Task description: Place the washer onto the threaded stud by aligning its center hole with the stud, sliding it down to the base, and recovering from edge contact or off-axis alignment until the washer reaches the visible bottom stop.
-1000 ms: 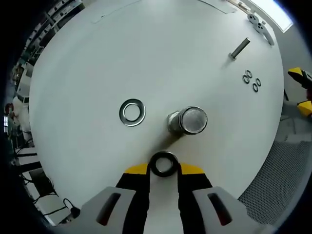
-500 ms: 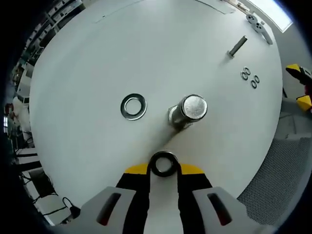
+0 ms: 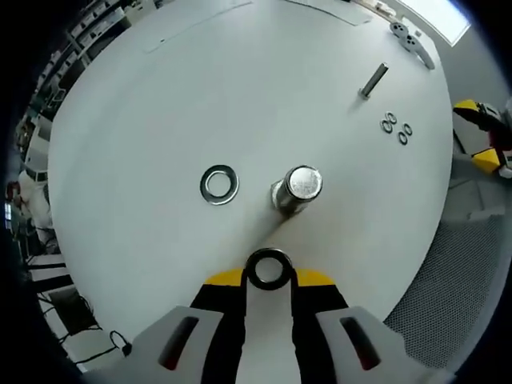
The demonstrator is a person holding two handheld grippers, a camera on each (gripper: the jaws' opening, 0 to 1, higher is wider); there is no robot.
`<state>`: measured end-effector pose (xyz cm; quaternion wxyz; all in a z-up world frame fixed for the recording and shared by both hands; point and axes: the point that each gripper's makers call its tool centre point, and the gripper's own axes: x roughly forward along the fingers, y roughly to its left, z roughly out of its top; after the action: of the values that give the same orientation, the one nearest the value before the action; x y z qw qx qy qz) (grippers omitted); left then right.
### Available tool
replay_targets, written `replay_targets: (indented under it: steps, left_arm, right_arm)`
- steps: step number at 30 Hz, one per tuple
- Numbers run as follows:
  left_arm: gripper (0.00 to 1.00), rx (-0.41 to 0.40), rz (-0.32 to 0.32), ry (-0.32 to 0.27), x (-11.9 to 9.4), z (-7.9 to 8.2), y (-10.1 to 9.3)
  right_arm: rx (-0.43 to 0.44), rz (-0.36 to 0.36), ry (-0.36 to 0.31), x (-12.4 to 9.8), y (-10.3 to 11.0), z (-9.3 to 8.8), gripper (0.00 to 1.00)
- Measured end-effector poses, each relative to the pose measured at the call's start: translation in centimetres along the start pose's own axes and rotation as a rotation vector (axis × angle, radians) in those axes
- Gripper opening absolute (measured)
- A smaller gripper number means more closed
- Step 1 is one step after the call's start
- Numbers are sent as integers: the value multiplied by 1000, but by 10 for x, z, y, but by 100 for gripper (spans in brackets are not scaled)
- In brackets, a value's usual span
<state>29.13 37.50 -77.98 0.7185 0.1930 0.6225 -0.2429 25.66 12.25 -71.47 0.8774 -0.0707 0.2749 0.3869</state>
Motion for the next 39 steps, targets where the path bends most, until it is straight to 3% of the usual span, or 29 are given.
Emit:
replay_targets:
  steps: [29, 39]
  left_arm:
    - [18, 154, 1, -75, -54, 38, 0]
    - [18, 182, -10, -82, -56, 50, -8]
  right_arm:
    - [0, 2, 11, 1, 1, -2, 43]
    - [1, 2, 12, 1, 1, -3, 43]
